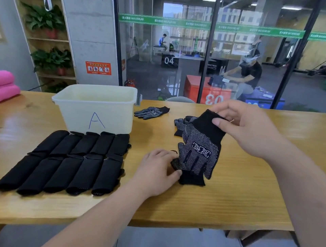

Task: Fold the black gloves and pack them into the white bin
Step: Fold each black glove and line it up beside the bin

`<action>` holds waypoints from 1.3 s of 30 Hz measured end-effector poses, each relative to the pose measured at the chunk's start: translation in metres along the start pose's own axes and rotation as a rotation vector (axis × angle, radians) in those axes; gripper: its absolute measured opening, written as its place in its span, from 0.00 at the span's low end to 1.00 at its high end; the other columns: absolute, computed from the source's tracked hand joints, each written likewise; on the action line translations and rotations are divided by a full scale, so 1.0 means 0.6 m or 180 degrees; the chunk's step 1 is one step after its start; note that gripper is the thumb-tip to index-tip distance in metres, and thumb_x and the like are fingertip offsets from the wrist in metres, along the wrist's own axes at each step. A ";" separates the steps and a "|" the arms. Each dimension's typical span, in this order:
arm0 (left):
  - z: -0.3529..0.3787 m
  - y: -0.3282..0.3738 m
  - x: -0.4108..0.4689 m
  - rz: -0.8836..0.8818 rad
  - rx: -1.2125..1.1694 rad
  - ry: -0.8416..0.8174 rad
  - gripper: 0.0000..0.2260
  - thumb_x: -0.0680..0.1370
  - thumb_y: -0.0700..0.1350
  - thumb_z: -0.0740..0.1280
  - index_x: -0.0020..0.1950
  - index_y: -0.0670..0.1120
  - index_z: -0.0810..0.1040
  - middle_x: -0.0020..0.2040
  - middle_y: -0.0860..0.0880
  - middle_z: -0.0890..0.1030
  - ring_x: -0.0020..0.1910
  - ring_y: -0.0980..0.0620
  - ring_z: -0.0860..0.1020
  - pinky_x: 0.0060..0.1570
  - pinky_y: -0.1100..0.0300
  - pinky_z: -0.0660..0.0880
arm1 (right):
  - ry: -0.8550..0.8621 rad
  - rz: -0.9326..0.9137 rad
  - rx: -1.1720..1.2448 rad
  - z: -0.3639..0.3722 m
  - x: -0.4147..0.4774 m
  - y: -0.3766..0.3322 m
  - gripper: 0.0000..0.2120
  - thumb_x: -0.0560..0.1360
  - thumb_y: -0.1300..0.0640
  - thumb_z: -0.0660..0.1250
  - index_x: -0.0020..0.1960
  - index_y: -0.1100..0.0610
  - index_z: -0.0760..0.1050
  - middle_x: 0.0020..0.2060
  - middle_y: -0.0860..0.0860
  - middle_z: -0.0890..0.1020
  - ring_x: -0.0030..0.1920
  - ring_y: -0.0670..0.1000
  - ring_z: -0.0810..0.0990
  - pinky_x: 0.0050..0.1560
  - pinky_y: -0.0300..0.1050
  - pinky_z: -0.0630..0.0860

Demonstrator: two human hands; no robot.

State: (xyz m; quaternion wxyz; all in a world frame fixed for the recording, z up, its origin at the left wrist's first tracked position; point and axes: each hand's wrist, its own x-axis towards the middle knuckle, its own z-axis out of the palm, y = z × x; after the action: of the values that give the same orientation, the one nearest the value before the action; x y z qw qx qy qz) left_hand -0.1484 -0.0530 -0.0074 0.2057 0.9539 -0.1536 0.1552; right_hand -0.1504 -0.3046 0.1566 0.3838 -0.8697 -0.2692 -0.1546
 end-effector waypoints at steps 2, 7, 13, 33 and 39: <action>0.003 0.001 0.001 0.0009 0.0093 -0.0070 0.28 0.81 0.65 0.63 0.79 0.56 0.72 0.77 0.59 0.73 0.78 0.53 0.62 0.79 0.47 0.59 | -0.0005 0.0011 0.0183 -0.012 -0.003 -0.011 0.09 0.80 0.59 0.73 0.56 0.46 0.82 0.47 0.43 0.88 0.51 0.45 0.85 0.55 0.42 0.80; 0.002 0.001 0.005 -0.0053 0.0123 -0.0166 0.29 0.80 0.68 0.61 0.78 0.57 0.73 0.78 0.59 0.71 0.79 0.51 0.62 0.81 0.46 0.58 | -0.0232 0.0112 0.0109 -0.003 0.017 0.007 0.09 0.80 0.61 0.73 0.55 0.48 0.83 0.47 0.45 0.88 0.52 0.45 0.85 0.61 0.47 0.79; 0.005 -0.001 0.003 -0.0188 0.0115 -0.0106 0.33 0.78 0.69 0.64 0.78 0.52 0.74 0.76 0.57 0.72 0.78 0.52 0.61 0.80 0.49 0.58 | 0.0667 -0.0140 -0.0421 0.013 0.062 0.027 0.10 0.80 0.58 0.73 0.53 0.42 0.82 0.48 0.36 0.85 0.54 0.38 0.83 0.62 0.47 0.79; -0.005 0.008 0.007 -0.0392 -0.0071 -0.0340 0.38 0.74 0.67 0.68 0.80 0.51 0.70 0.78 0.56 0.69 0.79 0.51 0.59 0.79 0.49 0.59 | 0.0357 0.0132 -0.1254 0.193 -0.054 0.132 0.09 0.80 0.55 0.72 0.59 0.47 0.85 0.50 0.47 0.87 0.49 0.51 0.83 0.50 0.45 0.77; -0.011 0.011 0.002 -0.0416 -0.0132 -0.0252 0.40 0.73 0.67 0.70 0.82 0.52 0.65 0.77 0.54 0.71 0.78 0.50 0.60 0.78 0.48 0.62 | 0.0511 0.0074 -0.1372 0.209 -0.081 0.117 0.10 0.80 0.53 0.72 0.60 0.46 0.84 0.48 0.48 0.85 0.49 0.52 0.82 0.49 0.50 0.79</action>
State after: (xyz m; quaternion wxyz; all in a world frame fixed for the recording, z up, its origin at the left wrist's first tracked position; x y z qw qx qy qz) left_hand -0.1513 -0.0558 0.0012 0.2288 0.9629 -0.1022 0.1004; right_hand -0.1408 -0.2667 0.0100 0.2111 -0.9195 -0.1886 -0.2727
